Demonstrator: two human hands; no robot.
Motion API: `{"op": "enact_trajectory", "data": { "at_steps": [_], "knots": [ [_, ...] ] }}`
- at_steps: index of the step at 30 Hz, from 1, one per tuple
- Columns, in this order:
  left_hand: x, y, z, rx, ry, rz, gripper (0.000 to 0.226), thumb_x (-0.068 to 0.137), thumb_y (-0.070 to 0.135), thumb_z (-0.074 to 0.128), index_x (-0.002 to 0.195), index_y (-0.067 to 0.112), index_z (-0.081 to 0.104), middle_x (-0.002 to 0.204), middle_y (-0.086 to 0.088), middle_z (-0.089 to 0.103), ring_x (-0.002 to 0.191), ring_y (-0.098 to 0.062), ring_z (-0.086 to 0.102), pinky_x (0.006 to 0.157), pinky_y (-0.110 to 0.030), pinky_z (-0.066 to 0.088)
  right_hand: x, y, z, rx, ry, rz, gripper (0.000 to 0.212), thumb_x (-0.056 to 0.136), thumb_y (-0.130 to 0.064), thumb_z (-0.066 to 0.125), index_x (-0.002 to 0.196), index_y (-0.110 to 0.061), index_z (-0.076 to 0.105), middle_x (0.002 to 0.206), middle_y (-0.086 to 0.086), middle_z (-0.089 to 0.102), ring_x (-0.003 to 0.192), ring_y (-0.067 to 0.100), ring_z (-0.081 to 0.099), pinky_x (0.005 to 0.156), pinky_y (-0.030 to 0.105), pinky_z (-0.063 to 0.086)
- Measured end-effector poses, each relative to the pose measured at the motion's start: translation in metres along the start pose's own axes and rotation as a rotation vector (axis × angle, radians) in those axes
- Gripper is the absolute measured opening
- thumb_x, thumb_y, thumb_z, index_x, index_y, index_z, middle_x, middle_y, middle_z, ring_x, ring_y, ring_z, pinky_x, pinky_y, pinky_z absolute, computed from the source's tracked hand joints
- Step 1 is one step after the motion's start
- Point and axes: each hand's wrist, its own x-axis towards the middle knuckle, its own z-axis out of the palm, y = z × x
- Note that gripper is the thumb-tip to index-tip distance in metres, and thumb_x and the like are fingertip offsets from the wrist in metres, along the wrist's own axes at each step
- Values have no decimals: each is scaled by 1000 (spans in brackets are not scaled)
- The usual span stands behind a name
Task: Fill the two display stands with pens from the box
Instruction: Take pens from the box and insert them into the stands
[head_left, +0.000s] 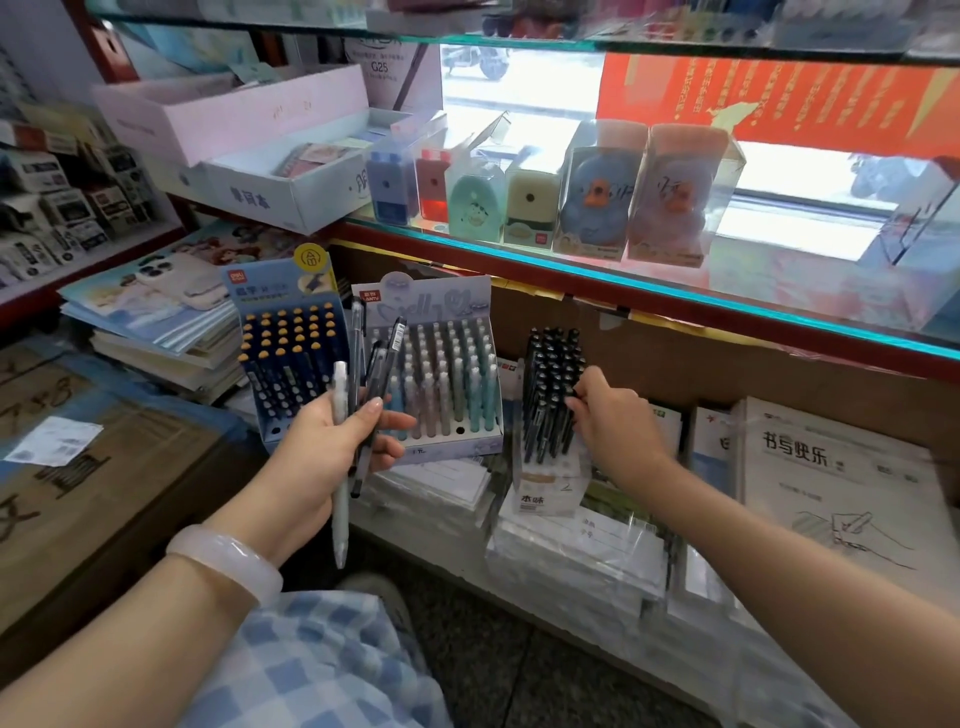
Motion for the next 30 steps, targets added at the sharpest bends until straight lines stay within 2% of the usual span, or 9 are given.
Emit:
{"op": "enact_trajectory", "data": {
  "at_steps": [3,6,9,11,14,17,21,26,30],
  "knots": [
    [-4,4,2,-15,-19,4,10,97,8,42,96,6,52,79,-10,66,46,-10,61,45,-19,51,-2,2,6,2,-35,36,15,99,-23,44,95,-9,45,80,10,62,68,26,59,64,44,51],
    [-7,6,4,-21,-40,10,11,96,8,42,97,6,52,76,-9,67,47,-10,61,45,-19,51,1,-4,-4,-68,-91,69,18,99,-27,44,100,-9,47,86,10,63,71,25,59,64,39,51],
    [-9,7,4,19,-65,20,12,95,9,44,97,5,55,73,-5,70,48,-10,60,45,-19,50,3,-19,-21,-174,45,31,20,97,-32,47,107,-14,50,92,3,65,77,21,63,66,33,53],
    [-11,6,4,65,-98,29,12,95,10,45,96,5,56,73,-4,72,48,-9,58,44,-19,48,4,-36,-31,30,129,-45,21,96,-29,51,112,-16,55,97,-2,66,83,14,64,72,27,52],
    [-14,8,9,82,-151,46,11,94,8,45,92,7,55,74,-5,73,46,-9,54,42,-19,44,9,-70,-35,536,-32,-60,25,94,-26,54,116,-13,59,101,-1,69,88,9,66,80,24,54],
    [-18,10,15,107,-187,55,11,95,7,45,93,9,55,74,-6,72,45,-10,52,43,-19,43,11,-90,-33,782,-98,-18,24,94,-24,55,110,-8,61,92,4,71,82,11,69,74,23,58],
    [-20,10,13,116,-203,57,12,95,7,45,98,9,56,76,-8,72,47,-11,52,43,-19,43,8,-96,-31,1098,-215,81,21,94,-18,55,105,-2,62,86,8,70,71,8,69,62,16,54],
    [-17,10,14,68,-237,-24,15,95,9,46,104,7,58,83,-13,72,57,-17,64,52,-23,54,8,-95,-34,1236,-291,169,22,93,-18,56,110,-4,61,89,7,70,73,9,68,66,18,55],
    [-15,12,14,100,-234,-23,13,94,9,47,100,6,58,86,-13,72,73,-25,70,66,-32,59,15,-83,-55,1206,-213,155,16,92,-17,56,105,-8,58,89,6,69,75,11,68,69,19,56]
  ]
}}
